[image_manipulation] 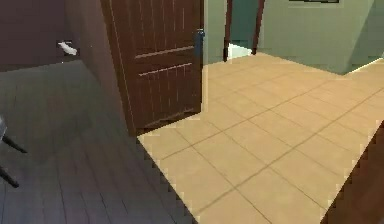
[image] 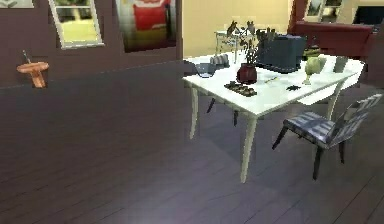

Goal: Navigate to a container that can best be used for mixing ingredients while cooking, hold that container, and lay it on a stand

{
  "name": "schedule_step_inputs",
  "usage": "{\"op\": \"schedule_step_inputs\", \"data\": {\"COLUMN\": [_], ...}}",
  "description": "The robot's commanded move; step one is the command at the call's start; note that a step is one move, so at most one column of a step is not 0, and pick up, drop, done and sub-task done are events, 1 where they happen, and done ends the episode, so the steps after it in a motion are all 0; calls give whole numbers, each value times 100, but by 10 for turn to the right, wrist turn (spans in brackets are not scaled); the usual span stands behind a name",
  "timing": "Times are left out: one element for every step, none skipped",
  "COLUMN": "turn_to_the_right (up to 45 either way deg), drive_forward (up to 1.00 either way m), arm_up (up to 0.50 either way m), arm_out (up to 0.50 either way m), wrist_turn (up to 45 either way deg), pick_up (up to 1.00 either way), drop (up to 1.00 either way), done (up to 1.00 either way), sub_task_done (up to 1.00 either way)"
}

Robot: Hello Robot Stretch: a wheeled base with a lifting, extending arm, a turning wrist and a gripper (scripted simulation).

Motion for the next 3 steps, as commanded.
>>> {"op": "schedule_step_inputs", "data": {"turn_to_the_right": [0,-30,0], "drive_forward": [20,0,85], "arm_up": [0,0,0], "arm_out": [0,0,0], "wrist_turn": [0,0,0], "pick_up": [0,0,0], "drop": [0,0,0], "done": [0,0,0], "sub_task_done": [0,0,0]}}
